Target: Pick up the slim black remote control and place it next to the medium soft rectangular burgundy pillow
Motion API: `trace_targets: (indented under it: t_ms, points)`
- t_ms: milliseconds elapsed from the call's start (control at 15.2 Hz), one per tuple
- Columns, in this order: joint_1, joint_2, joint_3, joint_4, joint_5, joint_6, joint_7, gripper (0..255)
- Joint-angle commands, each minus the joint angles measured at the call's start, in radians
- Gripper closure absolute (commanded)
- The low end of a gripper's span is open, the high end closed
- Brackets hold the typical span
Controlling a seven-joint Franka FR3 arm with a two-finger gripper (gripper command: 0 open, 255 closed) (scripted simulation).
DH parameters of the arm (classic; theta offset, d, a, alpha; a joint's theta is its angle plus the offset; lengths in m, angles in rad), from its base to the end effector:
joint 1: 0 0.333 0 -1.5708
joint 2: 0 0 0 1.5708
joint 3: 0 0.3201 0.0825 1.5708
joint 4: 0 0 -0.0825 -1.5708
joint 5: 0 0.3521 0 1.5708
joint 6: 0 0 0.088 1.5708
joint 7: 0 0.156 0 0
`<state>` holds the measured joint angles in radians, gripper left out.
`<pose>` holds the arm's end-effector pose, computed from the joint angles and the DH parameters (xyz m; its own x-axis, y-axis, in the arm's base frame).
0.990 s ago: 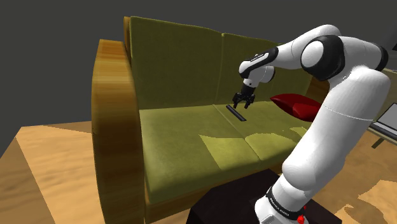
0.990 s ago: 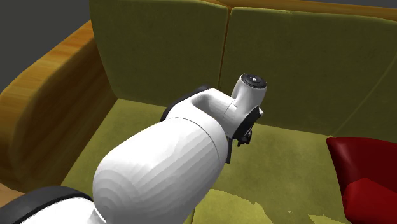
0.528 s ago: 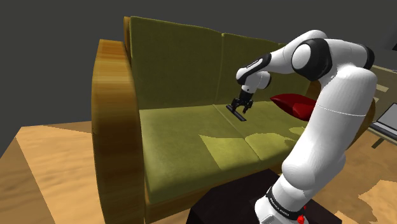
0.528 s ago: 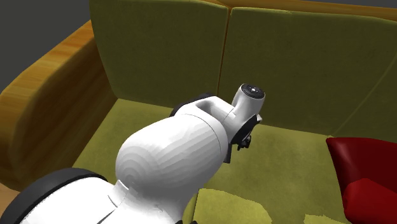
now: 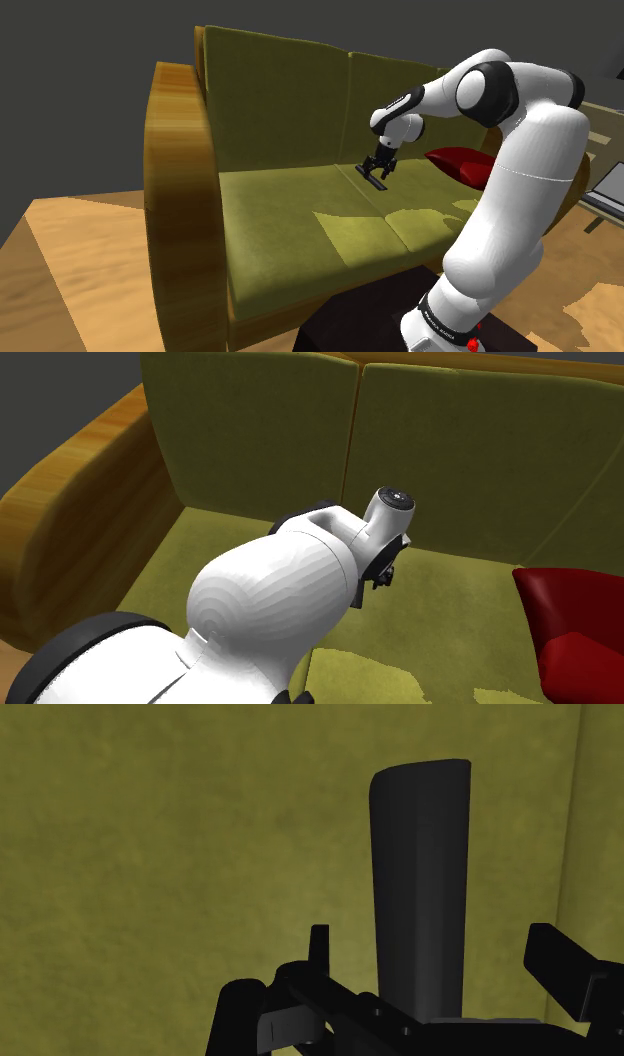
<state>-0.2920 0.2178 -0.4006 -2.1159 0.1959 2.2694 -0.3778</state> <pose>0.4245 -0.3348 0.2917 0.9059 -0.4231 -0.0205 -0.4234 -0.9030 -0.0725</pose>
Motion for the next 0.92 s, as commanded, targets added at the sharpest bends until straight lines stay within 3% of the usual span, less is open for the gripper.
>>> trace_targets:
  t_ms: [0,66,858]
  points:
    - [0.0,0.0,0.0,0.0,0.0,0.0,0.0,0]
    - [0.0,0.0,0.0,0.0,0.0,0.0,0.0,255]
    - [0.004,-0.026,-0.005,0.012,-0.017,-0.034,0.013,255]
